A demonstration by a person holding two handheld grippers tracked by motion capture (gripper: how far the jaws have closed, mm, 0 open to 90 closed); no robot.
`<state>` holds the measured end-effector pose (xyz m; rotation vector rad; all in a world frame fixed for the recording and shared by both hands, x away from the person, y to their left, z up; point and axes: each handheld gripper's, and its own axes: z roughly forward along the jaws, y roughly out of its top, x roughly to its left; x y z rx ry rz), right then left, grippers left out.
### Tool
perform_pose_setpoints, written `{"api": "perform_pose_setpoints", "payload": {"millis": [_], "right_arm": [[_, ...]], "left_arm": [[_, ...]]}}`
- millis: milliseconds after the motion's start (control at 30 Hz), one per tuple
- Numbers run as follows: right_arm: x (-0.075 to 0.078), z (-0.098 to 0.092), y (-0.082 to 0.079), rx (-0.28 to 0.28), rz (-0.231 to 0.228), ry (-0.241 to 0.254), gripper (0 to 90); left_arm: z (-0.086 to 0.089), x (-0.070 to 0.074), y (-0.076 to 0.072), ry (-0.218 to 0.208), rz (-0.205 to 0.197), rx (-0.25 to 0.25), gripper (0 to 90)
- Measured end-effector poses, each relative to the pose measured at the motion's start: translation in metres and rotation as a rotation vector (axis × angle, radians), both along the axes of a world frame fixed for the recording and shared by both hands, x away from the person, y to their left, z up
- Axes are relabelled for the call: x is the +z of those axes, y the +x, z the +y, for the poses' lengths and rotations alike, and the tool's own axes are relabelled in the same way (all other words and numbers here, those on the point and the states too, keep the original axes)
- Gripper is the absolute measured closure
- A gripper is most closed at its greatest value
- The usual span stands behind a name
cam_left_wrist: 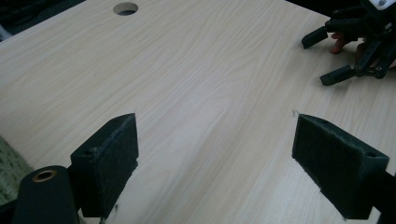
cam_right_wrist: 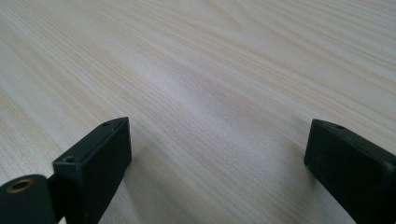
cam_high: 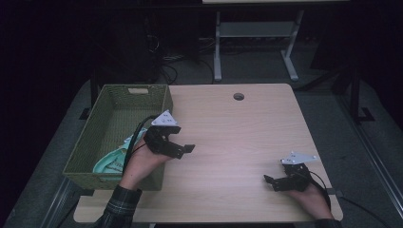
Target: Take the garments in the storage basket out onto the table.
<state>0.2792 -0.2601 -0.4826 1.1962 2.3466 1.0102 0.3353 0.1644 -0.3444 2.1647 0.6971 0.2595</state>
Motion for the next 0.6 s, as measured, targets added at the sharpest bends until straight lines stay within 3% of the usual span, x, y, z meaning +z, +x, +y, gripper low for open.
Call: {"api": "perform_pose_setpoints", "payload": {"millis": [600], "right_arm": [[0.0, 0.0, 0.0, 0.0, 0.0, 0.0, 7.1]], "left_arm": [[0.019, 0.004, 0.0, -0.002, -0.003, 0.029, 13.9]]}}
